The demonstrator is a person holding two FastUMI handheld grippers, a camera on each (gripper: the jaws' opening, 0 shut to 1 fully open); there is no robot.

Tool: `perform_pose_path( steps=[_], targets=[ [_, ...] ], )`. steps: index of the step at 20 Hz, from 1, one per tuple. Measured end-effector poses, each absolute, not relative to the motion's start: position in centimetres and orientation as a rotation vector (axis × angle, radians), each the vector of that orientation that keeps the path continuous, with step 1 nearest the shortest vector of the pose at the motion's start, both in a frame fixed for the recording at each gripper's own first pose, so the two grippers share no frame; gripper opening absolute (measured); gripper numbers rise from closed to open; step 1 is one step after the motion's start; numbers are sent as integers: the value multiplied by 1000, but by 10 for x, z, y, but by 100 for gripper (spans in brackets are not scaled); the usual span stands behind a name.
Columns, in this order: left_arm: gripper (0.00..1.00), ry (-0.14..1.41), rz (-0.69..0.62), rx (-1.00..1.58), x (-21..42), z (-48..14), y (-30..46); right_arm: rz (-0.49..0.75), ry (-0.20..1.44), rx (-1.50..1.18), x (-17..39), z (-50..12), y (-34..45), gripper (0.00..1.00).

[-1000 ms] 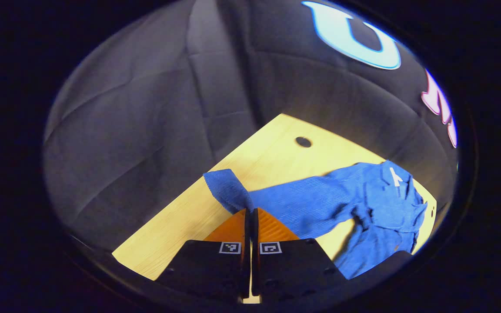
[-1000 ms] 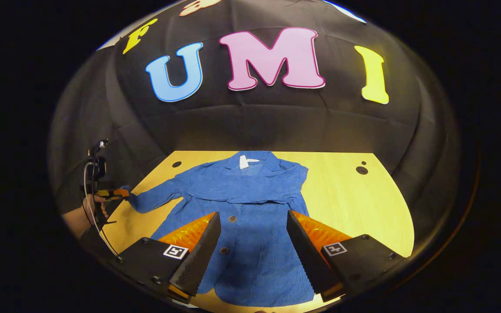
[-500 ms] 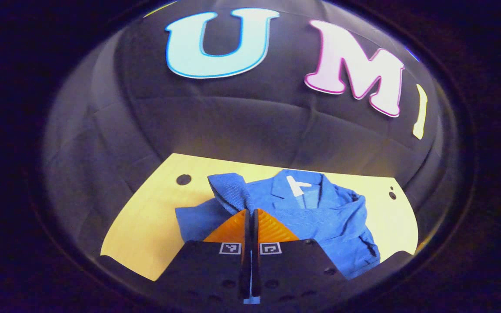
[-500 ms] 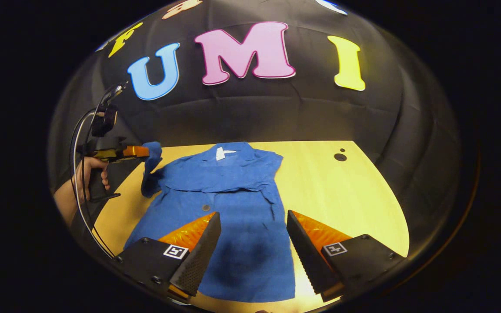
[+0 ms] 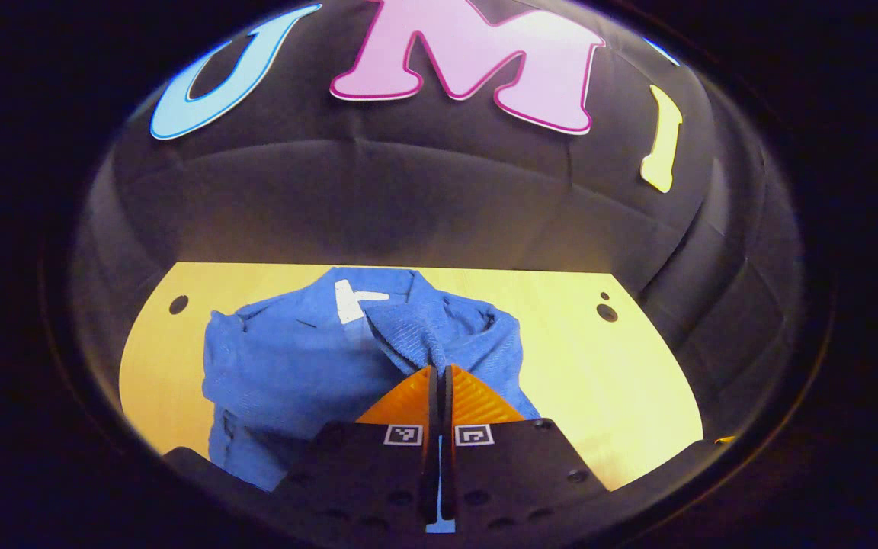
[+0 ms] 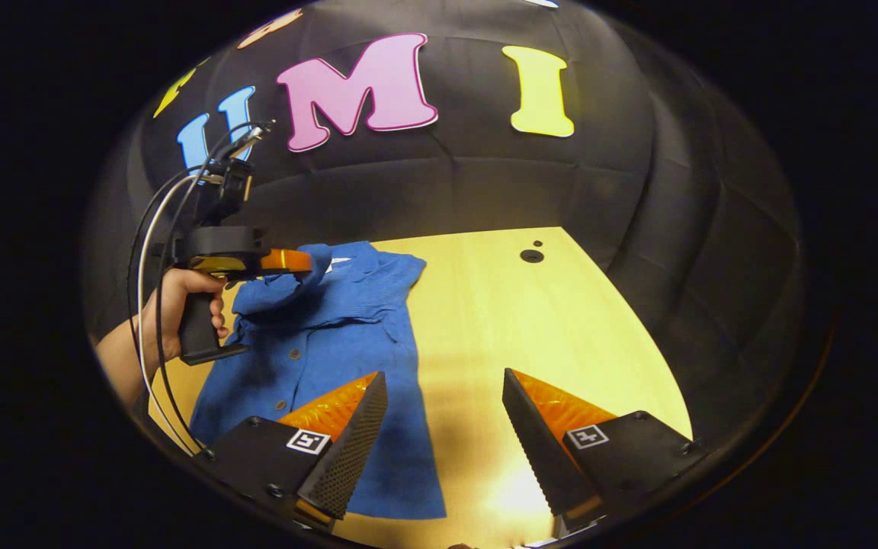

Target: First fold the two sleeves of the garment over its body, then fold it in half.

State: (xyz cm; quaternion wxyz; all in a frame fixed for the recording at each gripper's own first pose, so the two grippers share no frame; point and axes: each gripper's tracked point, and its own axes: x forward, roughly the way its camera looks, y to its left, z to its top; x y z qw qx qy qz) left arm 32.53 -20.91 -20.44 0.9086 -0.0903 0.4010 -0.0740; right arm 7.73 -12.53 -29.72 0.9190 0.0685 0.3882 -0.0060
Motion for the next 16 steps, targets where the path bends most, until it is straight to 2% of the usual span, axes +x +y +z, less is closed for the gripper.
perform_pose_path(
  steps=[1,3,4,5,8,12,16],
  targets=[
    [0,841,-159,-179,327,-211,-220,-21,798,143,76,-298,-132,96],
    [7,859,-196,-196,326,-219,-240,-30,803,155,73,-300,-140,96],
    [16,869,-211,-217,324,-221,-248,-32,807,162,72,-303,-142,96],
    [17,875,-209,-228,323,-224,-253,-32,814,169,70,-306,-142,96],
    [87,866,-193,-210,313,-223,-245,-26,835,187,63,-312,-137,97],
    [85,819,-205,-198,284,-209,-222,-5,928,207,44,-333,-117,97],
    [84,807,-200,-220,225,-195,-184,17,1015,190,22,-352,-95,97]
  ],
)
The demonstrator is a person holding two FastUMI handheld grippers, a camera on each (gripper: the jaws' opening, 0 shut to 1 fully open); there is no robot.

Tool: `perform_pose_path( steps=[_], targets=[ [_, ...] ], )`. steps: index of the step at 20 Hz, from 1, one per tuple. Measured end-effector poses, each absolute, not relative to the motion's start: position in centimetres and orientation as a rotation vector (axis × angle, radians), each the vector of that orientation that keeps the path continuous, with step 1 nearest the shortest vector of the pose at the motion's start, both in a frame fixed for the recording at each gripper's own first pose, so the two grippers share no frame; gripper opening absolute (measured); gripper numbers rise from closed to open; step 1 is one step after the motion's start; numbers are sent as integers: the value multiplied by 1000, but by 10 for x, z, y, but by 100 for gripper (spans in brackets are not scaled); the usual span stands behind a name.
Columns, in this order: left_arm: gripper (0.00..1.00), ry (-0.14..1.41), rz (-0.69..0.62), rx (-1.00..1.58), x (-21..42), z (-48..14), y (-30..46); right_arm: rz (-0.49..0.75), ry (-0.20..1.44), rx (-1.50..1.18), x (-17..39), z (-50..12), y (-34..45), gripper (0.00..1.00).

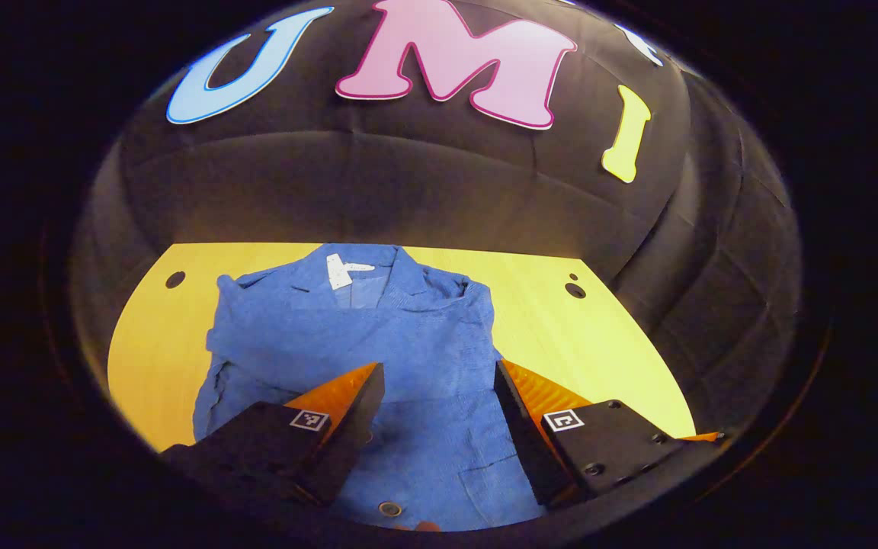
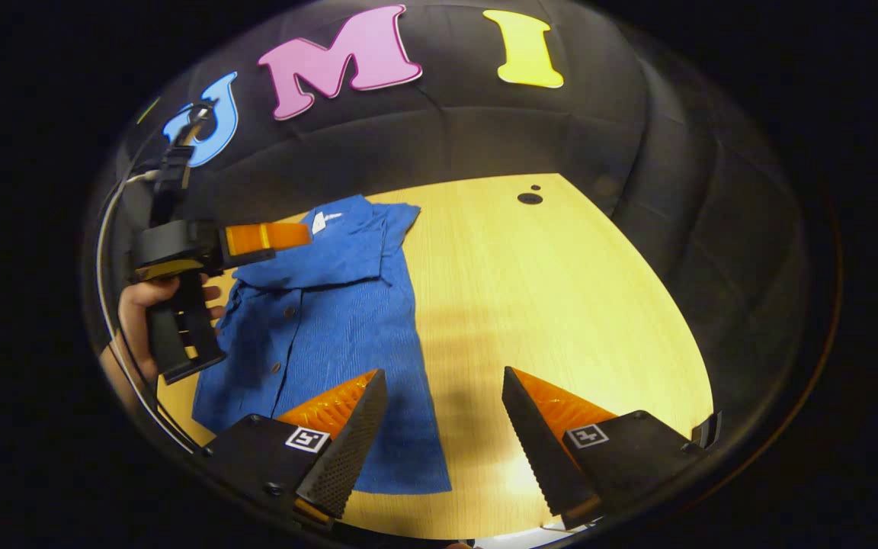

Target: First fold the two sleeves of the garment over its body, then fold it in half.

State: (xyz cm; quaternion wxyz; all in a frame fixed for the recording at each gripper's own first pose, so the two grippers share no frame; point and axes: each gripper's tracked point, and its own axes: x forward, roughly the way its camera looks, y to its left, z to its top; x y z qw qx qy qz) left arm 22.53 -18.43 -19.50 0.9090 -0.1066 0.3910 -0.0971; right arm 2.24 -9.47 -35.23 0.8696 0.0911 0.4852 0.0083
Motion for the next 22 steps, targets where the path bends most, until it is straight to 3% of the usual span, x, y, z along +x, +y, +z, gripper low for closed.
perform_pose_path(
  steps=[4,8,12,22],
  targets=[
    [85,919,-212,-163,143,-220,-128,38,1150,206,-10,-377,-75,98],
    [82,1070,-128,-65,51,-255,-44,16,1222,181,-36,-394,-73,98],
    [85,1184,-33,-103,-25,-280,6,-3,1259,189,-49,-404,-66,98],
    [85,1260,-40,-81,-49,-313,13,3,1355,194,-77,-426,-44,98]
  ],
)
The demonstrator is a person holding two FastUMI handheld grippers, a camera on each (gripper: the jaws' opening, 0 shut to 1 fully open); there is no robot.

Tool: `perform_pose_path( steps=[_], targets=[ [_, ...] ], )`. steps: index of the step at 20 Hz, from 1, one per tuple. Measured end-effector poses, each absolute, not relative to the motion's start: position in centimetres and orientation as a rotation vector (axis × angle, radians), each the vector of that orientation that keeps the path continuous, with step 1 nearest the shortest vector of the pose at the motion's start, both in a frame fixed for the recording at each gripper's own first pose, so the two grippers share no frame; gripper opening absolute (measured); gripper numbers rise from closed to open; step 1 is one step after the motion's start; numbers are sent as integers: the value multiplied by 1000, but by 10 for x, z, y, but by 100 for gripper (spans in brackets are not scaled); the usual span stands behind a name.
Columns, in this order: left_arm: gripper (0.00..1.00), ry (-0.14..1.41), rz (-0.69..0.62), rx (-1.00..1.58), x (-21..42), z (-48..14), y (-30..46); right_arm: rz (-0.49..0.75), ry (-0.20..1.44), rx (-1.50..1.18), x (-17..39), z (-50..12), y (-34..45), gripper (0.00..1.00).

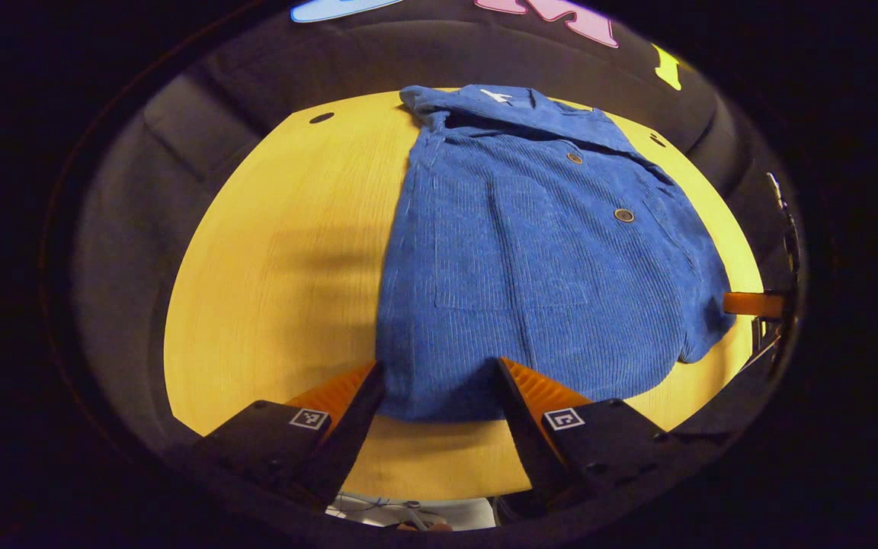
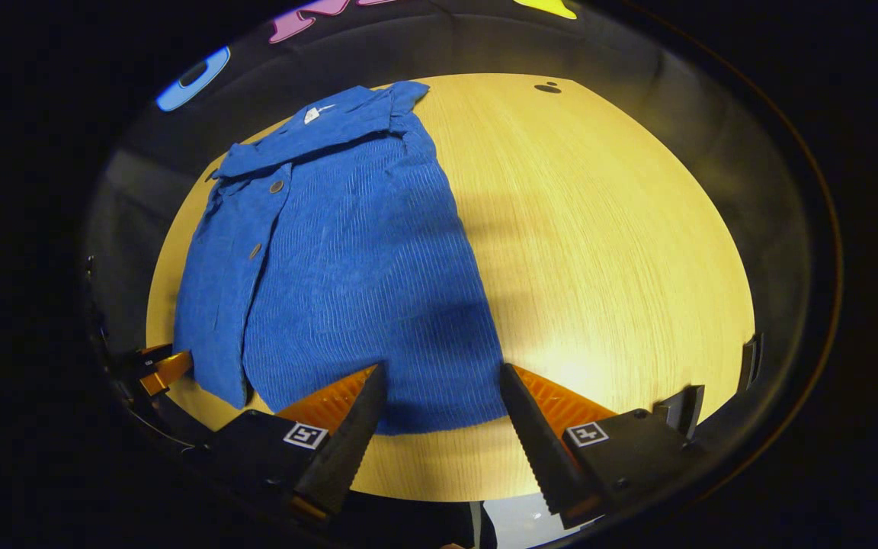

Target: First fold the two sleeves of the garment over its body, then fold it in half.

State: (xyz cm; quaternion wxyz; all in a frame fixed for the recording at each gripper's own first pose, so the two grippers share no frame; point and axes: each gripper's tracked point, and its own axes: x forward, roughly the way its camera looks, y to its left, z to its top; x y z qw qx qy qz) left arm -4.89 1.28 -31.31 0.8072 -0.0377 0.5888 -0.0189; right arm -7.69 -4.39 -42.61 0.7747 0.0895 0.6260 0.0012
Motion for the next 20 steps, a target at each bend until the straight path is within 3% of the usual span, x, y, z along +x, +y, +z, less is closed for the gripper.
perform_pose_path(
  steps=[7,9,11,12,15,17,18,19,20],
  targets=[
    [82,1288,-57,-75,-50,-313,9,7,1384,116,-80,-430,-42,92],
    [77,1295,-61,-72,-50,-314,6,5,1397,39,-83,-433,-47,90],
    [69,1296,-73,-70,-49,-314,0,-10,1405,52,-82,-431,-45,80],
    [63,1291,-83,-67,-48,-315,-4,-23,1399,70,-80,-433,-45,84],
    [41,1279,-115,-38,-48,-314,-18,-32,1404,112,-77,-434,-40,16],
    [27,1268,-124,-6,-48,-316,-23,2,1400,120,-75,-432,-37,16],
    [15,1269,-95,-18,-46,-318,-26,18,1401,116,-75,-432,-35,7],
    [3,1257,-99,-6,-46,-313,-26,26,1395,118,-74,-432,-34,7],
    [3,1253,-122,-9,-45,-313,-29,40,1392,129,-75,-430,-31,6]
  ],
)
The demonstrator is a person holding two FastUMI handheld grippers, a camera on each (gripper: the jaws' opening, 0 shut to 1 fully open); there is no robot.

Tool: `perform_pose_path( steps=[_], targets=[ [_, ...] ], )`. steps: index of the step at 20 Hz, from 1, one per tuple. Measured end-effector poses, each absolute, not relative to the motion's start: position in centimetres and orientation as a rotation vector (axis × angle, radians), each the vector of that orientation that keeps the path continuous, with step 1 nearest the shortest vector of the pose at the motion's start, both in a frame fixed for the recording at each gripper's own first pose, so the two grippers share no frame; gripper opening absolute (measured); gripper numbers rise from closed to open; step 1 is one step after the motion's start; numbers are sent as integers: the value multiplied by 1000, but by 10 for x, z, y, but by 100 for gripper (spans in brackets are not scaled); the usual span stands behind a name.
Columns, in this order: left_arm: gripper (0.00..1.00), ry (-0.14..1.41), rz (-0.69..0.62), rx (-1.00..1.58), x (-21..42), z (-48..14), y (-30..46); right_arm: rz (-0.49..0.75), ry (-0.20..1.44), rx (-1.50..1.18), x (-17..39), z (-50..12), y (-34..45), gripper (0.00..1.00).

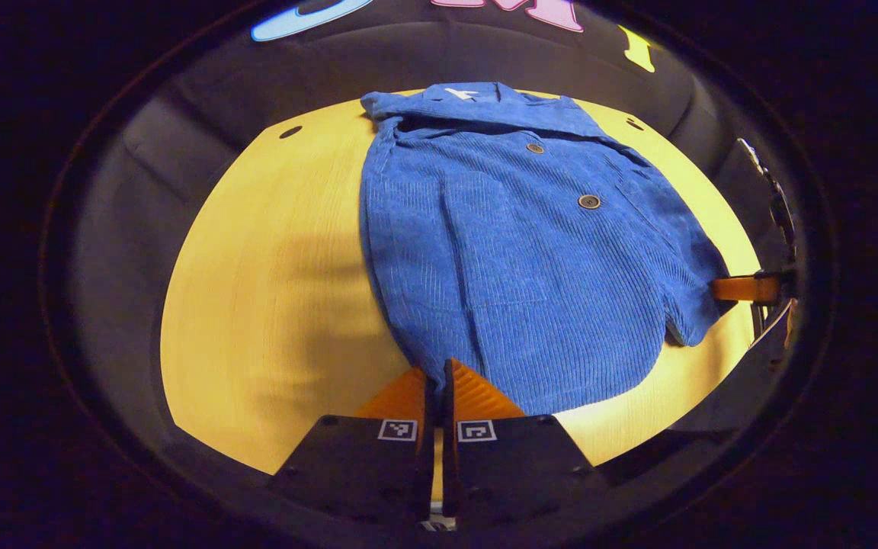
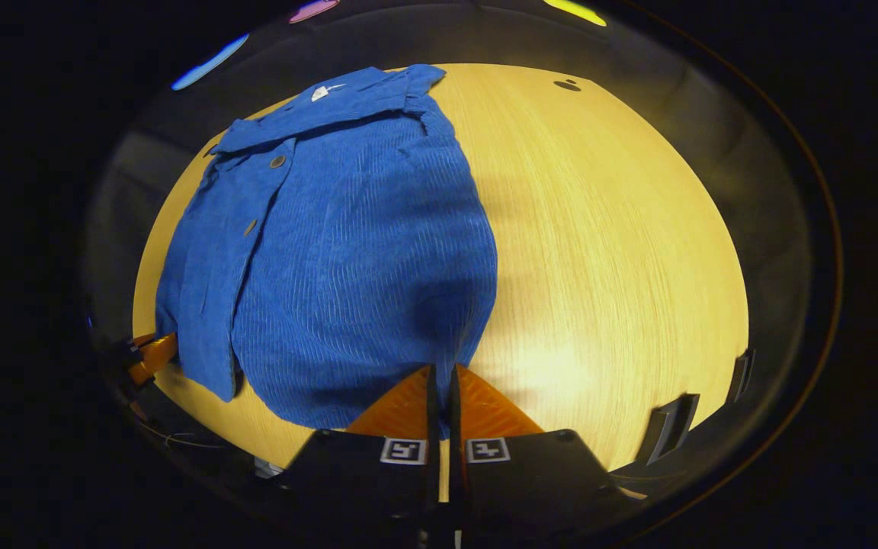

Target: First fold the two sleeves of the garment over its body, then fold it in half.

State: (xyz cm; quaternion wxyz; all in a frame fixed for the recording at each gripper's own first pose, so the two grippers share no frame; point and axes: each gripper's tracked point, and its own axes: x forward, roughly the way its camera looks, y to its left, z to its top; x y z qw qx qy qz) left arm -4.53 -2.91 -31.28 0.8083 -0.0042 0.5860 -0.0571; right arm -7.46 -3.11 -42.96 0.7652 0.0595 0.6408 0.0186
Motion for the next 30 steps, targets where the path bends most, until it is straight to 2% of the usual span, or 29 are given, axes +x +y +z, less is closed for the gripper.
perform_pose_path(
  steps=[1,2,6,12,22,30],
  targets=[
    [3,1245,-126,-26,-46,-312,-31,61,1397,137,-75,-431,-28,1],
    [0,1244,-135,-45,-45,-313,-36,71,1396,145,-75,-430,-25,1],
    [0,1220,-127,-107,-34,-301,-37,70,1364,175,-63,-419,-22,1],
    [0,1146,-138,-216,-5,-259,-37,88,1271,206,-14,-384,-10,1],
    [0,984,-157,-220,109,-193,-25,157,1068,221,122,-319,9,1],
    [0,808,-109,-106,257,-167,11,127,916,245,270,-302,-4,1]
  ],
)
